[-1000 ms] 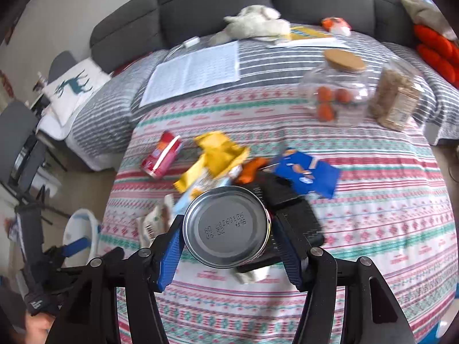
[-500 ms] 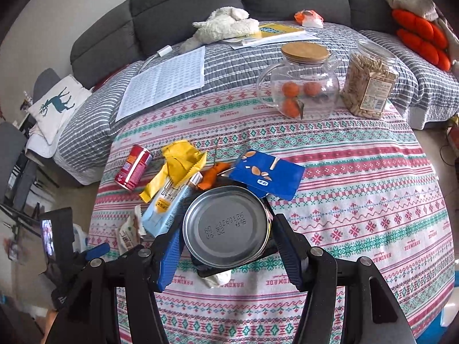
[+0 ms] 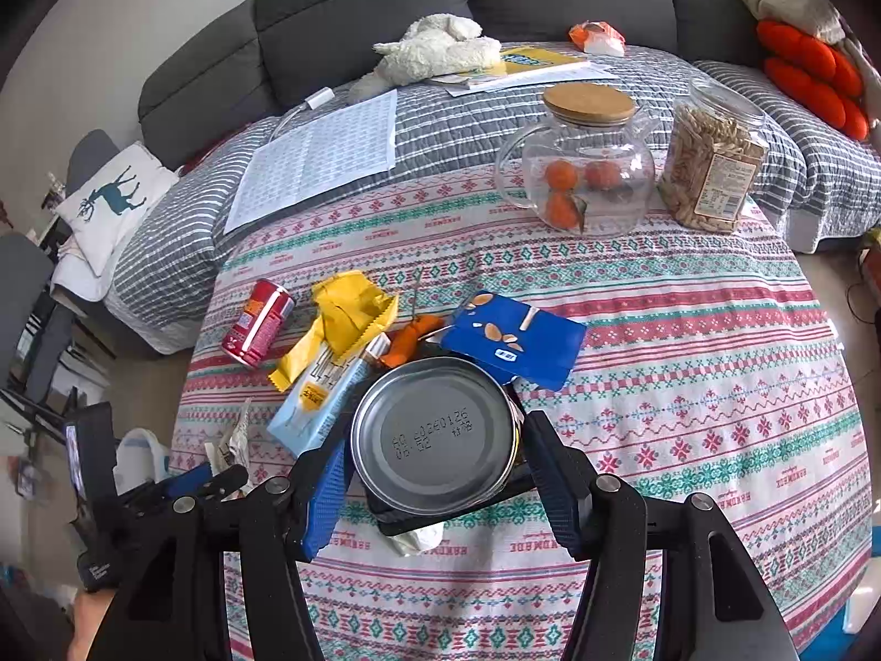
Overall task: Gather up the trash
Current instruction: 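Carry the snack bag with the left tool to the bin and release it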
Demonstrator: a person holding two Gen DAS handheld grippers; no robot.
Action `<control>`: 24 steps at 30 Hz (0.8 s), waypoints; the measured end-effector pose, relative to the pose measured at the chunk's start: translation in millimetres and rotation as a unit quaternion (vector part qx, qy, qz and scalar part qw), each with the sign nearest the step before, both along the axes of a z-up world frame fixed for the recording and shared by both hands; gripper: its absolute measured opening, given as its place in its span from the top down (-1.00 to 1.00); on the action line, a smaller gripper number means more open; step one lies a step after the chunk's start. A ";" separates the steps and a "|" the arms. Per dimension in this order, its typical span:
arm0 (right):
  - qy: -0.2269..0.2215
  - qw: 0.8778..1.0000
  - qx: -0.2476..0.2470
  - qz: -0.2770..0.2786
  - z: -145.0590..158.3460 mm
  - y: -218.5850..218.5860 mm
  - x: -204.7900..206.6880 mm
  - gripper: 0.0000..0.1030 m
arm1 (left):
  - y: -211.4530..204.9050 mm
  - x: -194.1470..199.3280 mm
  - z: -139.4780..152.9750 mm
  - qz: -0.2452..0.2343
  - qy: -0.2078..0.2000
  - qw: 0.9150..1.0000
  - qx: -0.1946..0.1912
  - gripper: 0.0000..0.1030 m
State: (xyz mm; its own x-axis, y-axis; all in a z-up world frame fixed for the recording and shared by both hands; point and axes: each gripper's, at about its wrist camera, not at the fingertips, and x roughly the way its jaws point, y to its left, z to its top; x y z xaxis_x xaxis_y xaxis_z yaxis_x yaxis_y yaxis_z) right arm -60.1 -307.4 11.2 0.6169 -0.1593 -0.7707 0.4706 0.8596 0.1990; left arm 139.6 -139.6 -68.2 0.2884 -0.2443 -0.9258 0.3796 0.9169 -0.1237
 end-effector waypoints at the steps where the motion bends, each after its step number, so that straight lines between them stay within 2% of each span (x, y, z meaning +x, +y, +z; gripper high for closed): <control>1: -0.001 1.000 0.000 0.002 0.4 1.9 0.7 -0.20 | 2.0 -0.2 0.9 -0.001 0.001 1.000 -0.002 0.19; 3: -0.002 1.000 0.000 0.005 1.0 5.1 2.3 -0.20 | 6.4 -0.5 2.8 -0.002 -0.001 1.000 -0.004 0.40; 8: -0.005 1.000 -0.001 0.013 2.2 15.6 8.7 -0.20 | 15.9 -3.1 2.0 -0.007 0.000 1.000 -0.003 0.67; 18: -0.004 0.999 -0.005 0.038 0.8 45.0 28.0 -0.20 | 47.8 -2.4 26.3 0.012 -0.028 0.999 -0.018 0.71; 24: 0.002 0.998 -0.006 0.056 -4.4 66.7 46.4 -0.20 | 85.2 2.6 36.9 0.041 -0.052 0.998 -0.008 0.71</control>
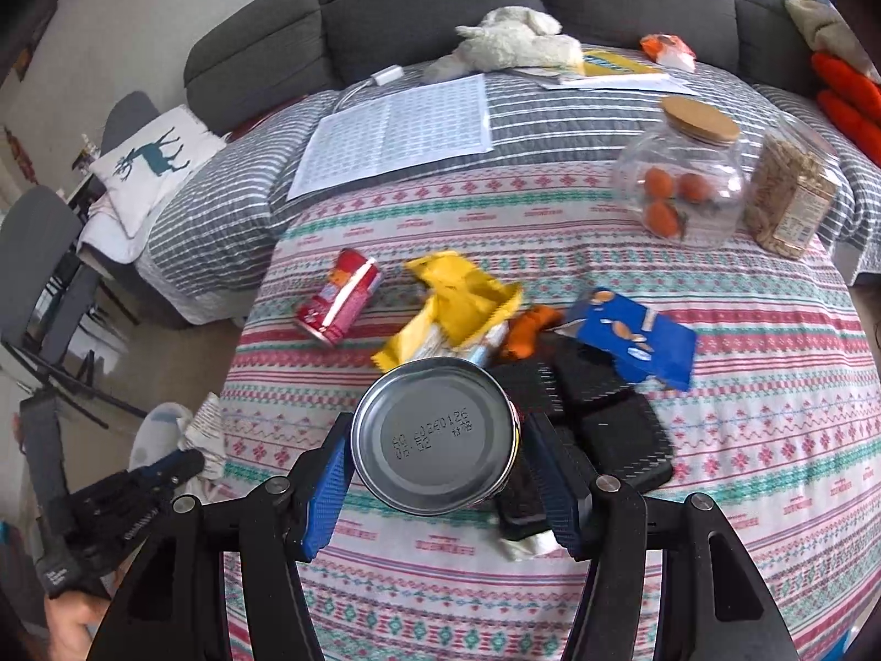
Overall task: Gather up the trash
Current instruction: 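Carry the snack bag with the left tool to the bin and release it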
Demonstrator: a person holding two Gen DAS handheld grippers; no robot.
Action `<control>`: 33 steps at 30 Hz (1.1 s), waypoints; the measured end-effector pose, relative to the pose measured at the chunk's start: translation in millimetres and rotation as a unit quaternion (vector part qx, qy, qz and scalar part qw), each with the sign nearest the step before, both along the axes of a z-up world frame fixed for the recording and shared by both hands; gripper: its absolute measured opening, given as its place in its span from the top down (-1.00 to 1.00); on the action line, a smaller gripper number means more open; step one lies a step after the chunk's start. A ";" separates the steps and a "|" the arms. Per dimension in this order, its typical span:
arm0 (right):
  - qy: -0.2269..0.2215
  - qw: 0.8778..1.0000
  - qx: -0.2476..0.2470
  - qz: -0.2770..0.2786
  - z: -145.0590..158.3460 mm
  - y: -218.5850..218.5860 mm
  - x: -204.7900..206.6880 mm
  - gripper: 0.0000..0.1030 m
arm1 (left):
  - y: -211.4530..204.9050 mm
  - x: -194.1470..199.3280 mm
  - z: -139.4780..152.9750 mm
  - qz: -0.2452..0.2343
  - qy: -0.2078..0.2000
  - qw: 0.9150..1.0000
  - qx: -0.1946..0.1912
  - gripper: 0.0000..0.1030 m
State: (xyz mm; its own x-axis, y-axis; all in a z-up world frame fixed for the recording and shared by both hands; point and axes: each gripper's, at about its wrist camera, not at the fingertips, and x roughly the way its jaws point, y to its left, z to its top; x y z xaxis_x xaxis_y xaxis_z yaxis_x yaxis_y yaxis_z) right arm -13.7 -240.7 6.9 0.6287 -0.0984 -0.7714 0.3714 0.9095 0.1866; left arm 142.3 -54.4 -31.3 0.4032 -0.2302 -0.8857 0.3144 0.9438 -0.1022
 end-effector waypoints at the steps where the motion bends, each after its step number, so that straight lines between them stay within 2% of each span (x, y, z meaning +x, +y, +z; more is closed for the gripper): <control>1: 0.001 1.000 0.000 0.004 -1.0 5.3 4.1 -0.20 | 7.1 0.8 0.3 0.005 -0.002 1.000 0.002 0.71; 10: 0.008 0.999 0.000 0.053 -11.6 63.9 41.3 -0.20 | 84.1 12.2 0.6 0.070 -0.004 0.998 0.007 0.71; 18: 0.020 0.995 0.000 0.094 -26.2 113.2 66.9 -0.20 | 130.0 18.2 -7.1 0.101 -0.001 0.995 0.017 0.69; 23: 0.025 0.994 -0.001 0.111 -34.0 136.4 78.3 -0.20 | 154.2 24.3 -18.5 0.115 0.013 0.993 0.020 0.56; 25: 0.026 0.993 -0.001 0.118 -37.1 146.5 82.8 -0.20 | 162.4 26.7 -22.7 0.119 0.020 0.993 0.019 0.30; 27: 0.027 0.992 0.000 0.125 -40.6 155.2 86.5 -0.20 | 170.3 28.7 -25.0 0.128 0.024 0.991 0.017 -0.22; 30: 0.031 0.990 -0.002 0.134 -46.7 171.2 93.2 -0.20 | 179.2 29.8 -24.0 0.141 0.024 0.990 0.022 -0.54; 33: 0.033 0.989 -0.005 0.143 -51.1 183.0 97.4 -0.20 | 188.9 26.8 -24.4 0.148 0.027 0.988 0.032 -0.66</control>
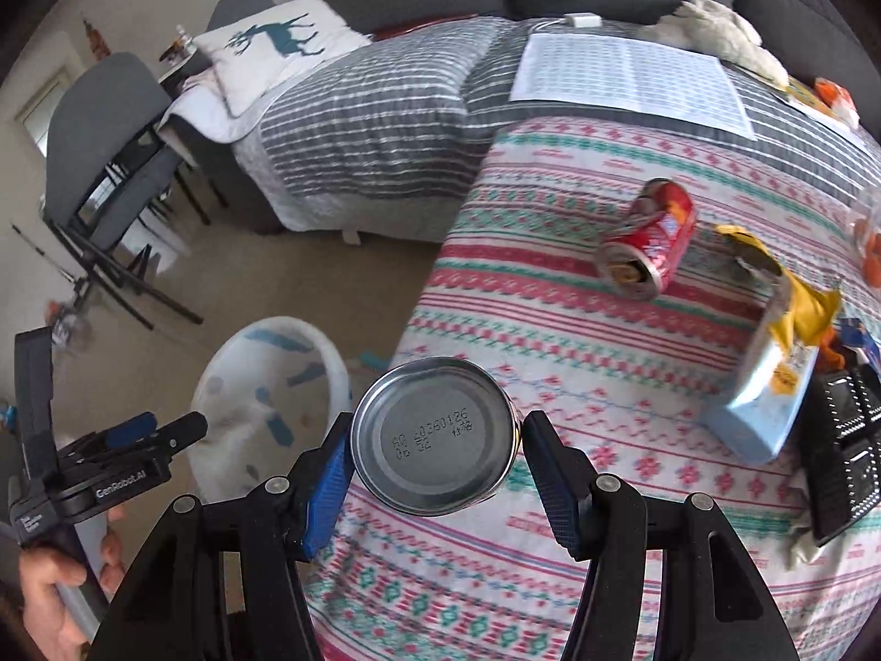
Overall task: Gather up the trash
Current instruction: 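Carry the snack bag with the left tool to the bin and release it, then lower the tin can into the bin and open the right tool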
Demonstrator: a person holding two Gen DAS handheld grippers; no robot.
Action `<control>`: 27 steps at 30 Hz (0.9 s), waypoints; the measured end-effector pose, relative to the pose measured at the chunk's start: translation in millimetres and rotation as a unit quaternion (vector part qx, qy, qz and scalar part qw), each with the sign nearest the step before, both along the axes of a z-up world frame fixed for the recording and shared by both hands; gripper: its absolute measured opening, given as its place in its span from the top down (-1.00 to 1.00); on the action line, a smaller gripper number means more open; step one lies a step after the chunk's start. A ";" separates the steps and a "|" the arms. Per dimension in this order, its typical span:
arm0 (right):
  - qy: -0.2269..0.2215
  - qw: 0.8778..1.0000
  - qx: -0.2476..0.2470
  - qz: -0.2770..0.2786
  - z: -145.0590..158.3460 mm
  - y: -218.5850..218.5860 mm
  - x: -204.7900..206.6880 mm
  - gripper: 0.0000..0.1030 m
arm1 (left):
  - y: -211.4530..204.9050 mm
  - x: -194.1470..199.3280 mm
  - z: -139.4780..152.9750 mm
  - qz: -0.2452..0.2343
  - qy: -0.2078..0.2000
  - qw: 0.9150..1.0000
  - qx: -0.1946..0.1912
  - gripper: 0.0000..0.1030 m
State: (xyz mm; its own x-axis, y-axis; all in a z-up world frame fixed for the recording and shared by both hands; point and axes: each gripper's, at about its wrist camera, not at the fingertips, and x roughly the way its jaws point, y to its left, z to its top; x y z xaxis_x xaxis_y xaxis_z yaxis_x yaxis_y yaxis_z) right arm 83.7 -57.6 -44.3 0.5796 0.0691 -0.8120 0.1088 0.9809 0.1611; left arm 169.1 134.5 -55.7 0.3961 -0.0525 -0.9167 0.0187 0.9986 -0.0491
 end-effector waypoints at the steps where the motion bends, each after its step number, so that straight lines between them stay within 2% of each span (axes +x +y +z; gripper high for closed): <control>1: 0.000 1.000 -0.001 0.003 -1.2 4.2 1.6 -0.20 | 3.9 -1.7 -0.7 0.002 0.003 1.000 0.004 -0.67; 9: -0.008 0.999 0.022 0.037 -9.3 41.3 17.1 -0.20 | 36.4 -17.1 -0.6 0.025 -0.004 0.999 0.043 -0.88; 20: -0.030 0.995 0.042 0.082 -24.7 96.7 38.0 -0.21 | 64.8 -28.4 -7.1 0.039 -0.010 0.995 0.090 -0.94; 27: -0.029 0.995 0.044 0.087 -39.5 108.4 49.5 -0.21 | 72.0 -33.6 -6.9 0.035 -0.013 0.995 0.094 -0.95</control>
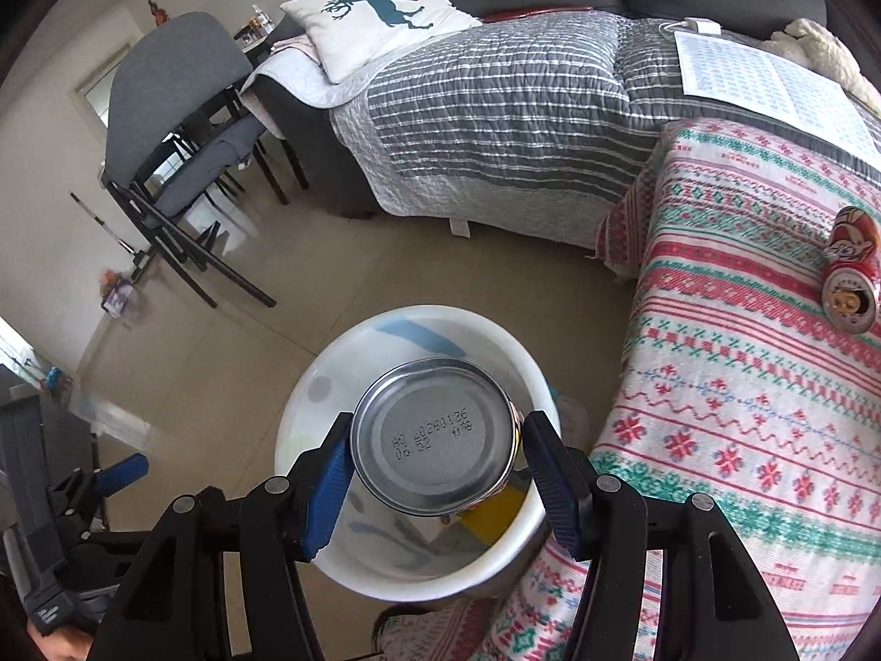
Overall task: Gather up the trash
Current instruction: 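Lower the tin can into the bin and open the right tool, then grasp the black plastic tray with the right tool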
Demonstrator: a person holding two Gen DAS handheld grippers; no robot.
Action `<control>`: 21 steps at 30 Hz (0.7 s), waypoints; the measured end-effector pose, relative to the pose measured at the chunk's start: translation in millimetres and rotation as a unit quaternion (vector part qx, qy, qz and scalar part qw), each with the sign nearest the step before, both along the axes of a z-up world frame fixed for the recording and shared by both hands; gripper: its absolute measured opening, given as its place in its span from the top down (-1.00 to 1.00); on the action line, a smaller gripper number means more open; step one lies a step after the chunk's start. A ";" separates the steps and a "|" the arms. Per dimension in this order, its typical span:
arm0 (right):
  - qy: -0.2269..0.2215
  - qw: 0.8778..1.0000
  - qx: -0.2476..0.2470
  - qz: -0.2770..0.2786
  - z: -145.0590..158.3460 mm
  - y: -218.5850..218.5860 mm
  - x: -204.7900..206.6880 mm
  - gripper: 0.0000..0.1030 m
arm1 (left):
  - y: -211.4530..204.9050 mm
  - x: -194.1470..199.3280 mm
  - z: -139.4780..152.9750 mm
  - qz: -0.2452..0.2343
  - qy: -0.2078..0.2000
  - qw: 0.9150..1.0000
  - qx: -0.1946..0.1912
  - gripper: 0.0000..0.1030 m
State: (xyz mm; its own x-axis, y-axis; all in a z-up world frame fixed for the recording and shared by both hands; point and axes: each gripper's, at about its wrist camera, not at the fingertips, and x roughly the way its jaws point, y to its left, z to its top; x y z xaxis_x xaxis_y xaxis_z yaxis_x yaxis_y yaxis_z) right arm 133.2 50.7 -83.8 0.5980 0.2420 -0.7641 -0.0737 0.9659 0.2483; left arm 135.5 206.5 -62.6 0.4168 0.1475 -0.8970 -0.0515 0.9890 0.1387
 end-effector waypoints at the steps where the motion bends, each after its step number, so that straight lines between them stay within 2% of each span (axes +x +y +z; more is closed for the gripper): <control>1: -0.006 1.000 0.000 0.003 0.1 0.5 -1.0 -0.22 | 0.1 -0.3 0.5 0.000 0.000 1.000 -0.001 -0.95; 4: -0.028 1.000 -0.004 0.009 7.7 2.3 -7.3 -0.52 | -1.3 -1.8 2.6 0.000 0.000 1.000 -0.004 -0.95; 5: -0.037 0.999 -0.005 0.011 12.6 2.0 -11.1 -0.55 | -2.0 -2.5 3.6 -0.001 -0.002 1.000 -0.005 -0.95; 9: -0.054 0.998 -0.034 0.006 27.5 -3.2 -23.7 -0.57 | -7.0 -5.1 8.3 -0.003 -0.006 1.000 -0.011 -0.95; 13: -0.050 0.997 -0.064 -0.014 33.9 -22.2 -37.4 -0.63 | -16.8 -5.8 11.5 -0.011 -0.005 1.000 -0.020 -0.95; 21: -0.020 0.992 -0.082 -0.090 46.6 -97.8 -73.5 -0.68 | -49.0 -4.9 16.3 -0.039 -0.001 0.999 -0.034 -0.95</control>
